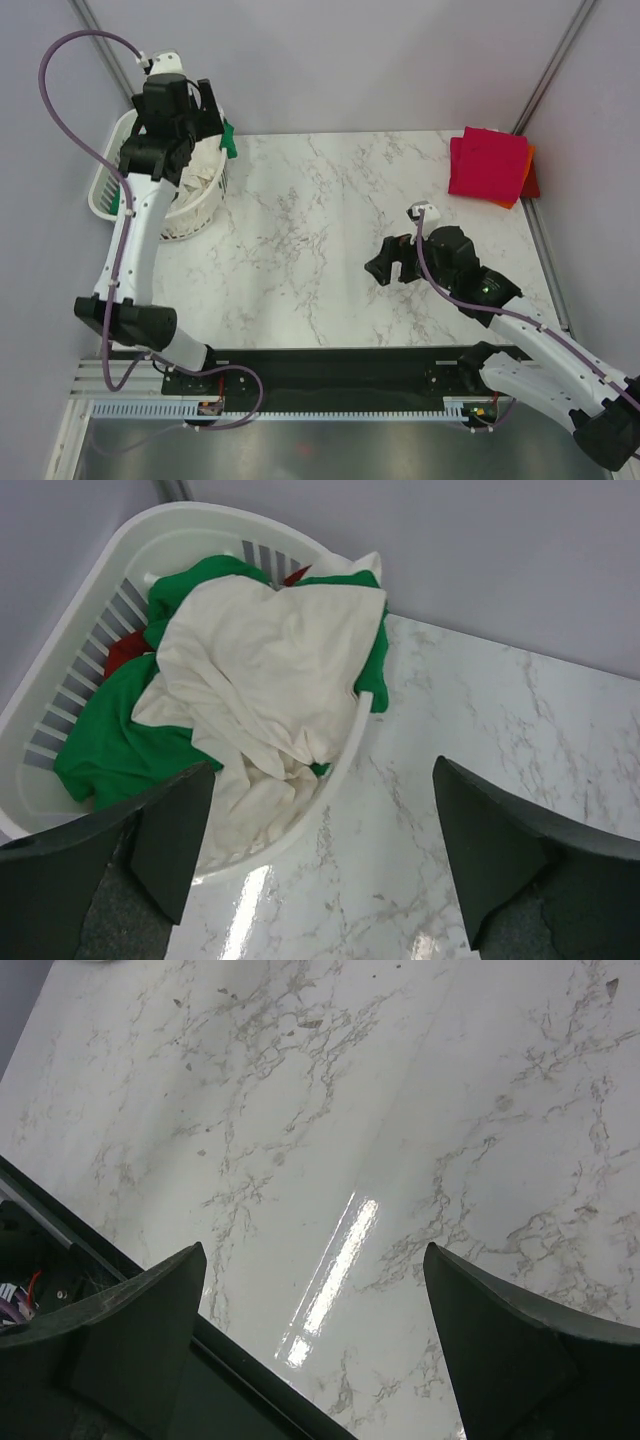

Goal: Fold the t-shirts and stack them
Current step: Grab the tshirt from the pile, then move the tshirt to the center of the board, then flatten the tshirt out

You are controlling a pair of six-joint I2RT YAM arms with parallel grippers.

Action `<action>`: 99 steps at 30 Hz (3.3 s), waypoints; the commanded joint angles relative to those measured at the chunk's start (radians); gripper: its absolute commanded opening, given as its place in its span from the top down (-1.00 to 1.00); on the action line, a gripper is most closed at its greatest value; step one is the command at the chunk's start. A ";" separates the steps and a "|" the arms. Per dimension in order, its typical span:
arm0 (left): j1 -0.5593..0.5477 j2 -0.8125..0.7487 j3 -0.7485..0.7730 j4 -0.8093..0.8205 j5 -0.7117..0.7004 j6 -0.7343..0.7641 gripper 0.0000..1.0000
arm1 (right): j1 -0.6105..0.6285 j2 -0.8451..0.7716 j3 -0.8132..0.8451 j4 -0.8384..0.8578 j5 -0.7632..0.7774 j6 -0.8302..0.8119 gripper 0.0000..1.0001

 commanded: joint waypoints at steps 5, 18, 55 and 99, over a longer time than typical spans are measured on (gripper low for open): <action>0.170 0.261 0.159 0.019 0.130 -0.105 -0.79 | 0.004 -0.016 -0.003 -0.058 -0.048 -0.019 -0.96; 0.218 0.670 0.408 0.022 0.252 -0.077 -0.49 | 0.003 0.087 -0.014 -0.054 -0.028 -0.026 -0.96; 0.219 0.755 0.386 0.060 0.315 -0.089 0.96 | 0.004 0.130 -0.017 -0.047 -0.002 -0.029 -0.96; -0.511 -0.122 -0.436 0.062 0.208 -0.108 -0.99 | -0.020 0.079 0.170 -0.194 0.095 0.079 -0.96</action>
